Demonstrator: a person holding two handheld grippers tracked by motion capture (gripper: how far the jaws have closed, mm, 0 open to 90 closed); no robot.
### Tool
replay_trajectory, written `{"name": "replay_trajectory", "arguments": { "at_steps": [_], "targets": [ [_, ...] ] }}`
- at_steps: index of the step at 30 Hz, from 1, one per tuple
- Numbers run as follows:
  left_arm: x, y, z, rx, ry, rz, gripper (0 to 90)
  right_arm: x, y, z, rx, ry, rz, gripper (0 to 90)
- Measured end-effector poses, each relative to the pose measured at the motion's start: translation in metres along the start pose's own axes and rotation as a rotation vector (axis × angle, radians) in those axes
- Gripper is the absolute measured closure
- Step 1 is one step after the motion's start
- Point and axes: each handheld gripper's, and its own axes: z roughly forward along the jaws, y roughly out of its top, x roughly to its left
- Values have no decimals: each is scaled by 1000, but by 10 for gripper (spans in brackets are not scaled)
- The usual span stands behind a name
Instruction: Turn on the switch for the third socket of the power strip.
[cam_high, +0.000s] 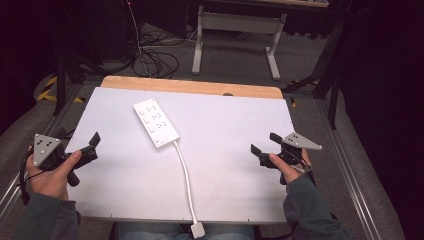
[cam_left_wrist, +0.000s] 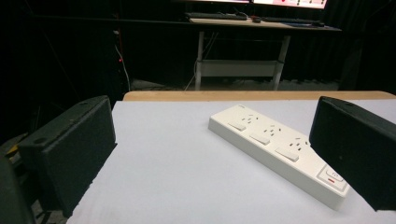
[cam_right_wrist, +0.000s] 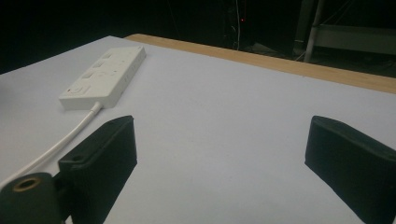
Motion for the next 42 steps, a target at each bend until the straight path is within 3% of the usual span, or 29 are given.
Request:
{"name": "replay_trajectory", "arguments": {
  "at_steps": [10,16,21,32,34,35,36,38,39,40,41,42],
  "targets": [
    [2,0,1,13,-3,-25,1,0,0,0,2,-2,-5,96],
    [1,0,2,13,-17,-17,48,0,-1,1,7,-1,-4,96],
    [1,0,3,12,-12,-39,74,-1,-1,1,0,-1,0,95],
    [0,1,3,-1,-18,-20,159,0,-1,0,2,-5,0,95],
    [-1,1,3,-3,-36,-26,259,0,-1,0,1,-8,-3,95],
    [0,2,2,0,-46,-27,259,0,-1,0,1,-8,-3,95],
    [0,3,1,4,-65,-39,377,0,-1,0,1,-7,-2,95],
    [0,4,1,3,-79,-50,466,-1,-1,0,0,-7,-2,95],
    [1,4,1,8,-88,-48,466,-1,-1,0,0,-7,-2,95],
    [1,4,0,12,-98,-54,562,0,-1,0,1,-6,-2,95],
    [1,4,0,12,-103,-59,562,0,-1,0,1,-6,-2,95],
    [2,5,0,11,-105,-54,628,0,-1,0,2,-3,-3,96]
  ]
}}
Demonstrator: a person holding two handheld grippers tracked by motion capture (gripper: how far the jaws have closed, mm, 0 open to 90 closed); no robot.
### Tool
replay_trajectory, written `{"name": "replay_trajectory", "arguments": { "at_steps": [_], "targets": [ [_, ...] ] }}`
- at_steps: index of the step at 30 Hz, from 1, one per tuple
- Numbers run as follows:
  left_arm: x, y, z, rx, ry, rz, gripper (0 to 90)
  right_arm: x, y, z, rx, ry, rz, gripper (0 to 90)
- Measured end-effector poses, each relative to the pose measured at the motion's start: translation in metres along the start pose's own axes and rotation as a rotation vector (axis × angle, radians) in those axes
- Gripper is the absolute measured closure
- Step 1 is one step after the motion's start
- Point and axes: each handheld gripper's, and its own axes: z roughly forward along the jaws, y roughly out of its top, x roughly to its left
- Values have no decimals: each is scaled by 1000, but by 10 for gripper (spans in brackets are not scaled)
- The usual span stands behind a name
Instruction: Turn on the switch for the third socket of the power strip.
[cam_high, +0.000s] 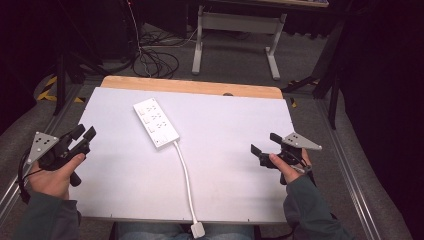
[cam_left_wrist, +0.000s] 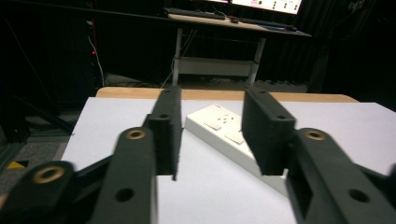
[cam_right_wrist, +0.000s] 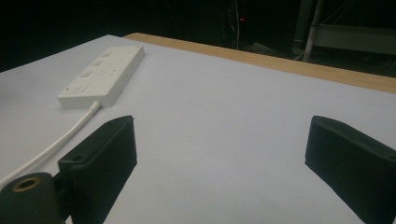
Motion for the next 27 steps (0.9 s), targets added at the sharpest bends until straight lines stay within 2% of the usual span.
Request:
{"name": "replay_trajectory", "arguments": {
  "at_steps": [3,4,5,6,12,23,27],
  "targets": [
    [0,1,-1,12,13,5,712,0,0,0,-1,0,1,95],
    [1,1,-1,12,16,4,712,0,0,0,-1,0,1,95],
    [1,1,-1,13,20,9,758,1,0,-1,-3,1,-2,95],
    [2,1,-2,12,35,13,782,1,0,-1,-4,0,-4,95],
    [4,1,-1,26,63,5,895,1,0,0,-2,2,0,96],
    [3,7,12,25,72,46,898,1,0,-1,-5,2,-3,96],
    [3,7,22,52,56,67,898,0,0,-1,-5,-1,-5,96]
  ]
}}
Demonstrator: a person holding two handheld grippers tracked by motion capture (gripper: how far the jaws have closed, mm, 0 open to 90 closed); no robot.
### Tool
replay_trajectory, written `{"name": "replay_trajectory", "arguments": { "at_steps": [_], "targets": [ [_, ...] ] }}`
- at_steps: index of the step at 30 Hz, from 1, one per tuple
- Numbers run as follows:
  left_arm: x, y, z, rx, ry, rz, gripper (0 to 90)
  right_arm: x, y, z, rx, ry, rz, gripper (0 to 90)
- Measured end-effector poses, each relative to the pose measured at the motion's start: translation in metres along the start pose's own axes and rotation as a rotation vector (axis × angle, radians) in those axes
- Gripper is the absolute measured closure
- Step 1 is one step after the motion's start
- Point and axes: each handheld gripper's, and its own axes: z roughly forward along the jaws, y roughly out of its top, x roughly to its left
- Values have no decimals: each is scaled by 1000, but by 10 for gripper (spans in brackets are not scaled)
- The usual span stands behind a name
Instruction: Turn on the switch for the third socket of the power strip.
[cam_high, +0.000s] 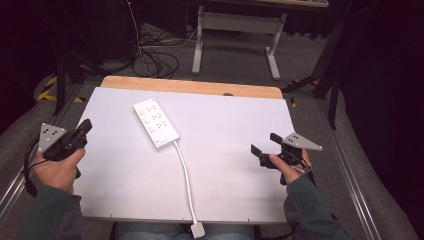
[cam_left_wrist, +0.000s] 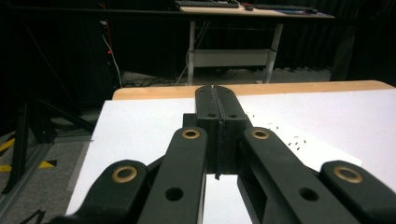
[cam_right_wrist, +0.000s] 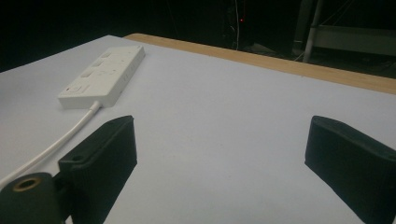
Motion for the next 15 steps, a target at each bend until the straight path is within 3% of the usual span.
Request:
{"name": "replay_trajectory", "arguments": {
  "at_steps": [15],
  "targets": [
    [-3,5,23,19,-33,28,898,0,0,-1,0,-1,-1,98]
  ]
}}
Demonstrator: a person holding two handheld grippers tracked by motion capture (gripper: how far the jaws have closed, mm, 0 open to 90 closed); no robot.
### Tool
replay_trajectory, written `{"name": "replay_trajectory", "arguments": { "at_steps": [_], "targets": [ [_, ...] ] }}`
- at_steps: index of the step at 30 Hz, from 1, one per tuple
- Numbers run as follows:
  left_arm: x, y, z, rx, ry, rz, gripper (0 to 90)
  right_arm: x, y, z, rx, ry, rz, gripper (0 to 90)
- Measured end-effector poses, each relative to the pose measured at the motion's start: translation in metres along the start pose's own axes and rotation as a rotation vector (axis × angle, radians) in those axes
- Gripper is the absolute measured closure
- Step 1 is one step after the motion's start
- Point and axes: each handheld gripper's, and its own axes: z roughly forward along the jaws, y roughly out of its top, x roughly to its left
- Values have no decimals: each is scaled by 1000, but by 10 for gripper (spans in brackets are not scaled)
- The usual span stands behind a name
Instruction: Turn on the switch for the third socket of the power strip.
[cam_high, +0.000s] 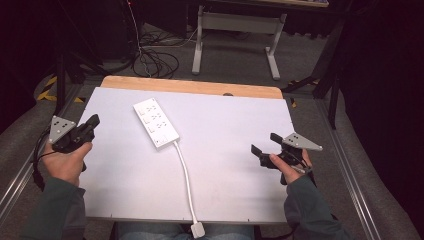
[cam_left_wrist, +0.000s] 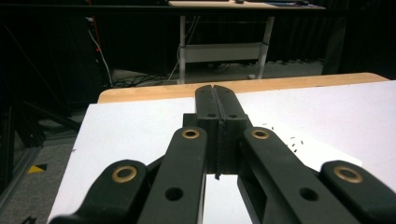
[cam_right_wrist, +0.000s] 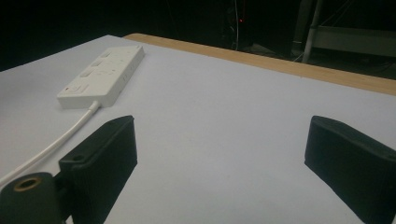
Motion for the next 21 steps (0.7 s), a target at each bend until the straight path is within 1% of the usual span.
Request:
{"name": "replay_trajectory", "arguments": {
  "at_steps": [6,7,13,19,21],
  "targets": [
    [0,1,11,18,-15,6,898,0,1,1,-5,-1,-9,101],
    [-1,1,13,13,-16,5,898,0,1,1,-7,0,-9,101],
    [-3,3,25,30,-36,13,898,1,1,1,-5,3,-10,101],
    [-6,4,37,47,-47,30,898,1,1,2,-9,4,-17,103],
    [-7,5,41,51,-50,40,898,2,2,2,-9,4,-9,102]
  ]
}}
